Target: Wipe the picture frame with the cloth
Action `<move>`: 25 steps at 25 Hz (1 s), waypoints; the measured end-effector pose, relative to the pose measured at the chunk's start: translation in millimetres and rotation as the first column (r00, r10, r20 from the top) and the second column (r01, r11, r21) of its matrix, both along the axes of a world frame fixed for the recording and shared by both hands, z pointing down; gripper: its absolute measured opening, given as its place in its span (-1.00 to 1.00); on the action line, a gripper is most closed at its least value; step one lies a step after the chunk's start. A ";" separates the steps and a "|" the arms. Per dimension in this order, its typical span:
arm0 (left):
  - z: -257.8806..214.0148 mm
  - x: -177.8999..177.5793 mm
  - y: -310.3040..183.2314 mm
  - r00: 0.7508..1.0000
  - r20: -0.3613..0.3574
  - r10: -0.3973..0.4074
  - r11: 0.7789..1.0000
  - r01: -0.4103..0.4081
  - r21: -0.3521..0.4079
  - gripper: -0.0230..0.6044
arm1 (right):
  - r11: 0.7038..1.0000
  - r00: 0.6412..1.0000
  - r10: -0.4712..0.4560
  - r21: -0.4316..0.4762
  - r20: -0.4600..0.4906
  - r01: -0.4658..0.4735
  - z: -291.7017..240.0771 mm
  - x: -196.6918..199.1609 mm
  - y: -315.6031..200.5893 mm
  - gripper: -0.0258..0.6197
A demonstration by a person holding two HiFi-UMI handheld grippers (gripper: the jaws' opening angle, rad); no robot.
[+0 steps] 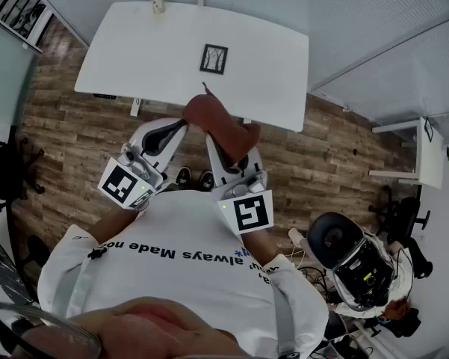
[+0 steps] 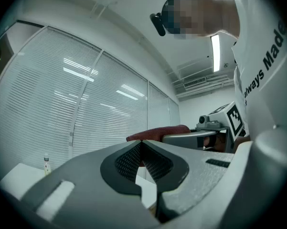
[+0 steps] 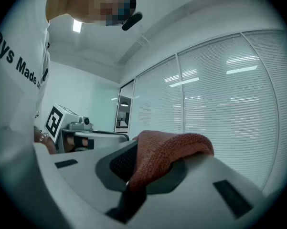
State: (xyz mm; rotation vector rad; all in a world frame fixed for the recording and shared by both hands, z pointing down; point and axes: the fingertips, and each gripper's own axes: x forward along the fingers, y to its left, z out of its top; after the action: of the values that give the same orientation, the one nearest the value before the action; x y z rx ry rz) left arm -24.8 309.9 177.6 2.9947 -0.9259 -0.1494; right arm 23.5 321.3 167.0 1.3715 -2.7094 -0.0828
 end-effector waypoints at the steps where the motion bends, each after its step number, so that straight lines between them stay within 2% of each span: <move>1: 0.0 -0.3 -2.4 1.000 0.002 0.000 1.000 0.000 -0.001 -0.92 | 1.000 1.000 -0.001 0.000 0.001 0.001 -0.8 -0.7 -2.6 -0.83; 16: -0.6 1.3 -27.5 1.000 -0.009 0.000 1.000 0.000 0.005 -0.92 | 1.000 1.000 0.013 0.027 0.026 -0.014 -5.2 4.5 -29.4 -0.83; 25: 2.1 -23.0 -28.5 1.000 -0.018 0.007 1.000 -0.007 0.005 -0.92 | 0.999 1.000 0.018 0.030 0.019 -0.019 -3.6 -20.2 -30.4 -0.83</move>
State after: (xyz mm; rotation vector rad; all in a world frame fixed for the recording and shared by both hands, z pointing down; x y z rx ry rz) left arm -47.8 281.4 179.7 2.9956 -0.9147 -0.1790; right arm 3.3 290.9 163.4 1.4124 -2.7212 -0.1101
